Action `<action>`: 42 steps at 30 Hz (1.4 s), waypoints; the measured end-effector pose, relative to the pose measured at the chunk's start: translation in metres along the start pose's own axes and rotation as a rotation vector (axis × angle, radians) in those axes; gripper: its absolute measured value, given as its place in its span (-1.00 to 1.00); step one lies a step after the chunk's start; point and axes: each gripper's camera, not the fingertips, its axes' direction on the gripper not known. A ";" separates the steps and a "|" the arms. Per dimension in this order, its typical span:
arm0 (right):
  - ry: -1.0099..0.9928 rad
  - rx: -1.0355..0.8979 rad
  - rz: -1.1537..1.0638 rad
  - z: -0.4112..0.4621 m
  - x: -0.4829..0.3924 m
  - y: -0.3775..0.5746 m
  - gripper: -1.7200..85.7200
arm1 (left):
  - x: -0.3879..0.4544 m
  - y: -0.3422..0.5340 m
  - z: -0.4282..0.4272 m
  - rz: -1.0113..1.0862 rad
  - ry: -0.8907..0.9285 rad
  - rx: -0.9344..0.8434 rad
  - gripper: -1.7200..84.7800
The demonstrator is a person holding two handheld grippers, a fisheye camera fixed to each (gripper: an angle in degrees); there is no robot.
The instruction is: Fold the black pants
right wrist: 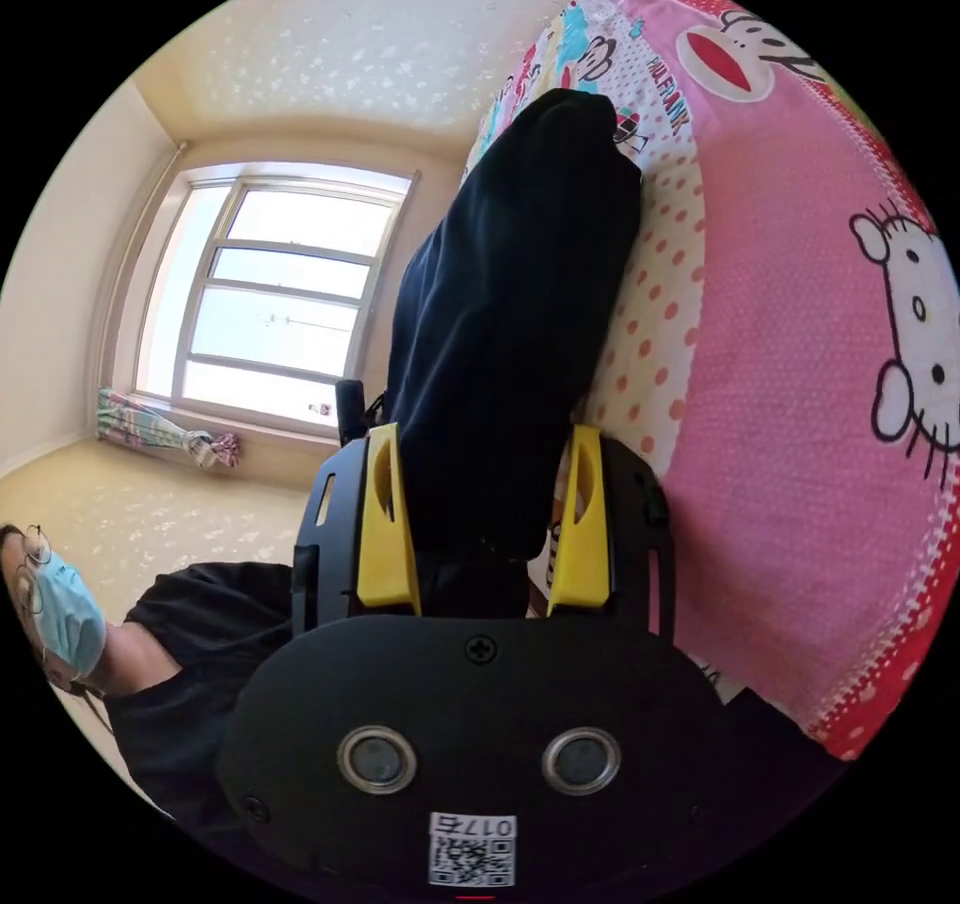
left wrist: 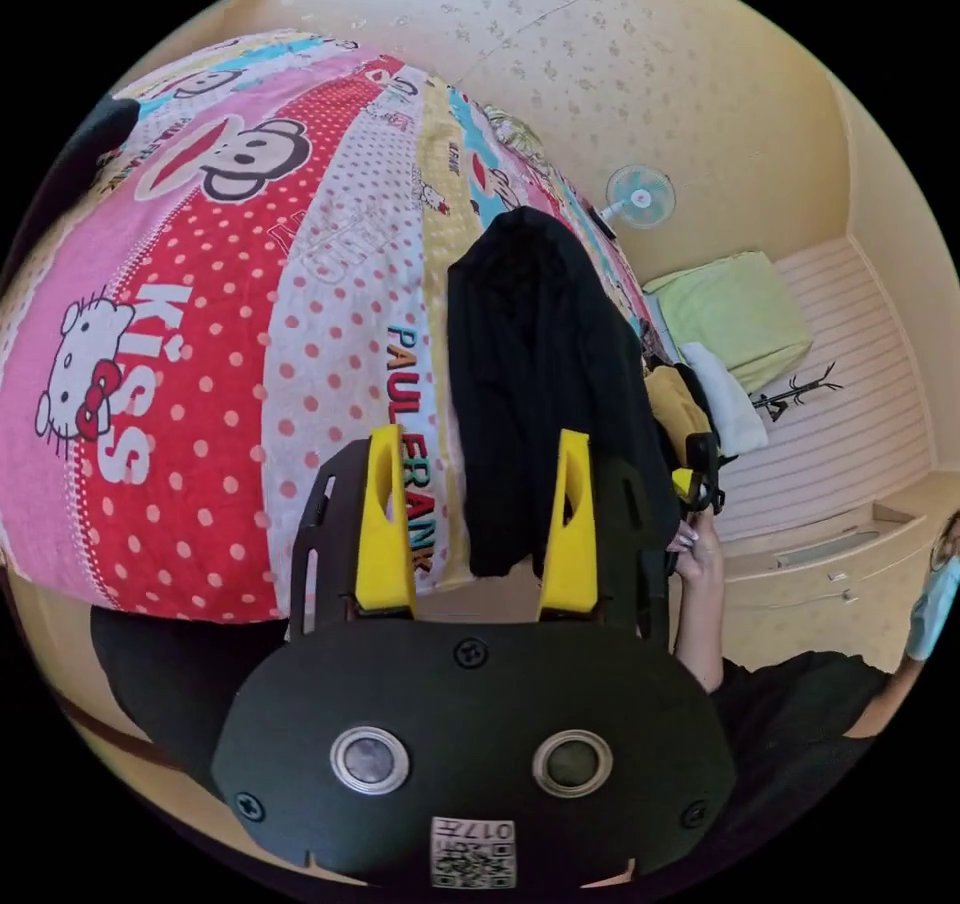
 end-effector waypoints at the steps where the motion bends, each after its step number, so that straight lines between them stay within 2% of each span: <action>1: -0.021 0.010 -0.004 -0.005 0.001 0.001 -0.40 | -0.002 0.002 -0.003 -0.020 0.035 0.010 -0.49; 3: -0.048 0.026 -0.009 -0.013 0.004 0.001 -0.37 | -0.016 0.012 -0.007 -0.115 0.243 0.001 -0.55; 8: -0.093 0.091 0.018 -0.032 0.019 0.005 -0.35 | -0.032 0.030 -0.027 -0.176 0.367 0.107 -0.58; 12: -0.080 0.089 0.040 -0.040 0.036 -0.001 -0.45 | -0.024 0.025 -0.042 -0.171 0.356 0.112 -0.59; 21: -0.101 0.038 0.061 -0.031 0.053 -0.033 -0.43 | -0.021 -0.011 -0.081 -0.157 0.431 -0.042 -0.62; 24: -0.102 0.009 0.060 -0.031 0.058 -0.039 -0.43 | -0.021 -0.006 -0.108 -0.146 0.421 0.017 -0.65; 26: -0.135 0.018 0.053 -0.034 0.063 -0.037 -0.42 | -0.018 -0.003 -0.121 -0.117 0.395 0.029 -0.68; 29: -0.213 0.066 0.035 -0.037 0.077 -0.029 -0.42 | -0.008 -0.002 -0.119 -0.083 0.420 -0.060 -0.67; 34: -0.205 0.099 -0.013 -0.032 0.077 -0.018 -0.39 | 0.021 0.009 -0.138 -0.040 0.330 0.005 -0.67; 42: -0.064 -0.010 0.045 -0.003 0.093 -0.034 -0.50 | 0.028 0.013 -0.156 -0.118 0.399 0.071 -0.75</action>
